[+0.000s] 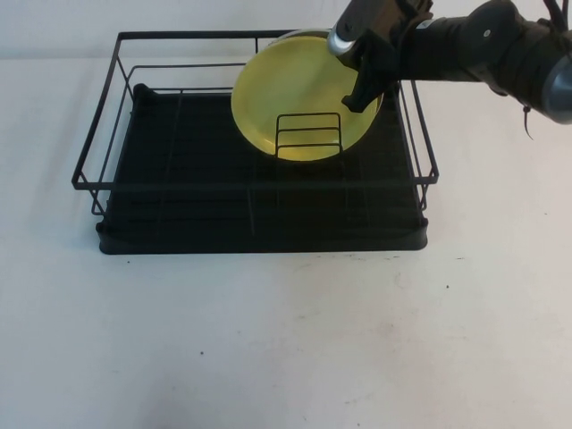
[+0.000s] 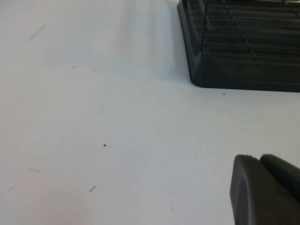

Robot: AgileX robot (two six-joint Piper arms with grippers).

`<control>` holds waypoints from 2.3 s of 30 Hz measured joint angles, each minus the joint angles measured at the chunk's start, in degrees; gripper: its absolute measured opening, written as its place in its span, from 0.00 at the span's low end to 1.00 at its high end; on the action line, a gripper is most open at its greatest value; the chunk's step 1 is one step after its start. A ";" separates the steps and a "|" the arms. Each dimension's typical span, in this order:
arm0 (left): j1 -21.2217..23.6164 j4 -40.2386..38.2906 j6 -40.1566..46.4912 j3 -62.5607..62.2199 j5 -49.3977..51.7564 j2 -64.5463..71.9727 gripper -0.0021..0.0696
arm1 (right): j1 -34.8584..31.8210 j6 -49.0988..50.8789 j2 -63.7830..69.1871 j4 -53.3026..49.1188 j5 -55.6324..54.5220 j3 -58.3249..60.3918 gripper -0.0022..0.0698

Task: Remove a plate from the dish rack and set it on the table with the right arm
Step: Grasp the plate from the shelf, then place the plate from the table

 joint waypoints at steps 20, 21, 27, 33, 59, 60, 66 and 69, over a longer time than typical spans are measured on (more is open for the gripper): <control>0.00 0.00 0.00 0.00 0.00 0.00 0.02 | 0.00 14.36 -14.12 -11.18 10.83 0.00 0.06; 0.00 0.00 0.00 0.00 0.00 0.00 0.02 | 0.00 17.79 -15.27 -13.26 12.58 0.00 0.06; 0.00 0.00 0.00 0.00 0.00 0.00 0.02 | 0.00 37.92 -23.79 -22.90 23.59 0.00 0.06; 0.00 0.00 0.00 0.00 0.00 0.00 0.02 | 0.00 56.14 -30.99 -24.39 39.23 1.86 0.06; 0.00 0.00 0.00 0.00 0.00 0.00 0.02 | 0.00 63.71 -36.95 9.07 14.30 59.33 0.06; 0.00 0.00 0.00 0.00 0.00 0.00 0.02 | 0.00 62.95 -35.92 9.56 13.83 59.33 0.06; 0.00 0.00 0.00 0.00 0.00 0.00 0.02 | 0.00 56.91 -28.99 15.18 11.01 59.33 0.06; 0.00 0.00 0.00 0.00 0.00 0.00 0.02 | 0.00 53.94 -26.74 17.85 9.88 59.33 0.06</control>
